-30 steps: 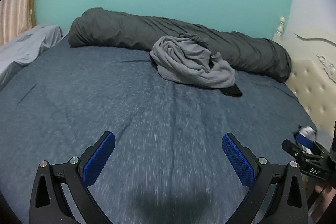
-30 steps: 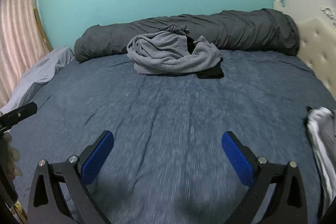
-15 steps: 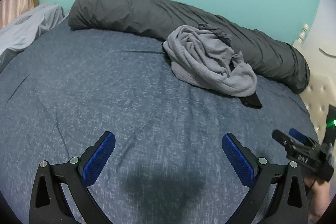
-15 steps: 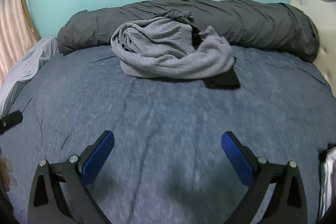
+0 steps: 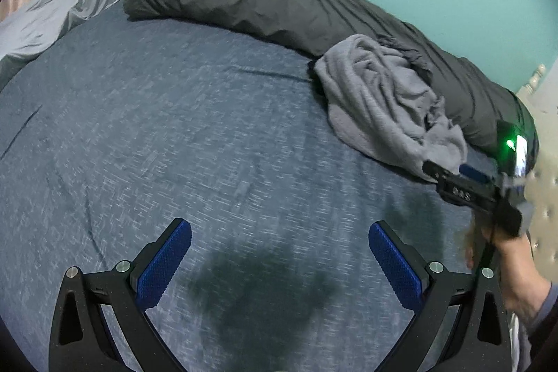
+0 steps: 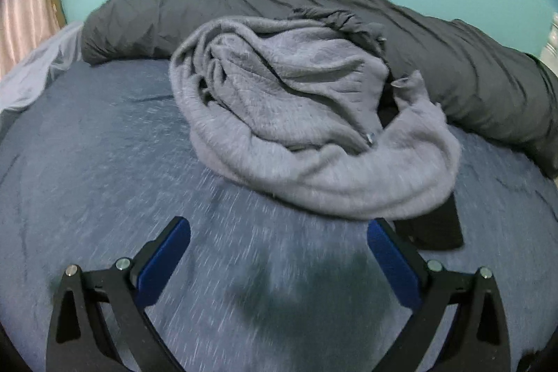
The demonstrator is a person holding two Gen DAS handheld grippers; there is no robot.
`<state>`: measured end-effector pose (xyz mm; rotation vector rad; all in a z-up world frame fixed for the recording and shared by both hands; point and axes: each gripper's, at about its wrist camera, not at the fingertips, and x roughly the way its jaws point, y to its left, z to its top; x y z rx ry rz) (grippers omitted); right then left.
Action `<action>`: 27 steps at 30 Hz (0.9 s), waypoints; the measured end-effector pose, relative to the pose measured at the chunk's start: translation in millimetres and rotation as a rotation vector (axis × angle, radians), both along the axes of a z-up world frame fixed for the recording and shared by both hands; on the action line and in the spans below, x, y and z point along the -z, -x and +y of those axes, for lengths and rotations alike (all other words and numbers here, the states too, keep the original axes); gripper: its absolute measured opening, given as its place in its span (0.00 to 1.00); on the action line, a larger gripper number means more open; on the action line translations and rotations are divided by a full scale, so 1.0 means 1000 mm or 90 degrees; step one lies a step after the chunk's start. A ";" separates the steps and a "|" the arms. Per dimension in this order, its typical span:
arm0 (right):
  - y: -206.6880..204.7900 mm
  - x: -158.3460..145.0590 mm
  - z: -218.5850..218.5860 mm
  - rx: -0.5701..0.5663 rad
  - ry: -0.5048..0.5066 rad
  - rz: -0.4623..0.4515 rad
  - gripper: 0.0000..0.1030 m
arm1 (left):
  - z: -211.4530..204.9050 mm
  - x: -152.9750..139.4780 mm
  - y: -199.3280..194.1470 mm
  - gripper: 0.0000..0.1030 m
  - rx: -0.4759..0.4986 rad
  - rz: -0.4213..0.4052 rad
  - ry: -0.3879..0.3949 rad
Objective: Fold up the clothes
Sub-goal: 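Move the right tool toward the crumpled grey sweatshirt and grasp it, then lift the grey sweatshirt with the right tool and lay it flat on the bed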
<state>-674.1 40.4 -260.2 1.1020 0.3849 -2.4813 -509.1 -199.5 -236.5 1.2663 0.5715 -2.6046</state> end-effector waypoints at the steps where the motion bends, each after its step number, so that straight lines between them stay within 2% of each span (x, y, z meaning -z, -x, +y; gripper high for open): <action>1: 0.009 0.006 -0.007 -0.004 -0.013 0.005 0.99 | -0.004 0.004 0.001 1.00 -0.001 -0.004 -0.003; 5: 0.033 0.027 -0.030 -0.027 -0.070 0.024 0.98 | -0.009 0.016 -0.001 1.00 0.003 -0.008 -0.007; 8: 0.045 0.044 -0.039 -0.040 -0.110 0.019 0.89 | -0.013 0.025 -0.003 1.00 0.006 -0.012 -0.010; 10: 0.052 0.051 -0.043 -0.044 -0.128 0.018 0.87 | -0.015 0.030 -0.005 1.00 0.007 -0.013 -0.011; 13: 0.061 0.057 -0.045 -0.044 -0.145 0.021 0.69 | -0.016 0.033 -0.012 1.00 0.005 -0.013 -0.014; 15: 0.066 0.058 -0.042 -0.039 -0.136 0.004 0.47 | -0.017 0.035 -0.017 1.00 0.004 -0.013 -0.015; 16: 0.065 0.057 -0.039 -0.040 -0.128 0.004 0.41 | -0.017 0.036 -0.019 1.00 0.004 -0.013 -0.016; 18: 0.062 0.053 -0.032 -0.042 -0.113 0.004 0.22 | -0.019 0.038 -0.025 1.00 0.001 -0.013 -0.017; 21: 0.039 0.041 -0.017 -0.075 -0.083 0.024 0.15 | -0.022 0.037 -0.039 1.00 -0.008 -0.012 -0.018; 27: -0.016 0.015 0.005 -0.145 -0.026 0.023 0.12 | -0.018 0.024 -0.072 1.00 -0.018 -0.001 -0.012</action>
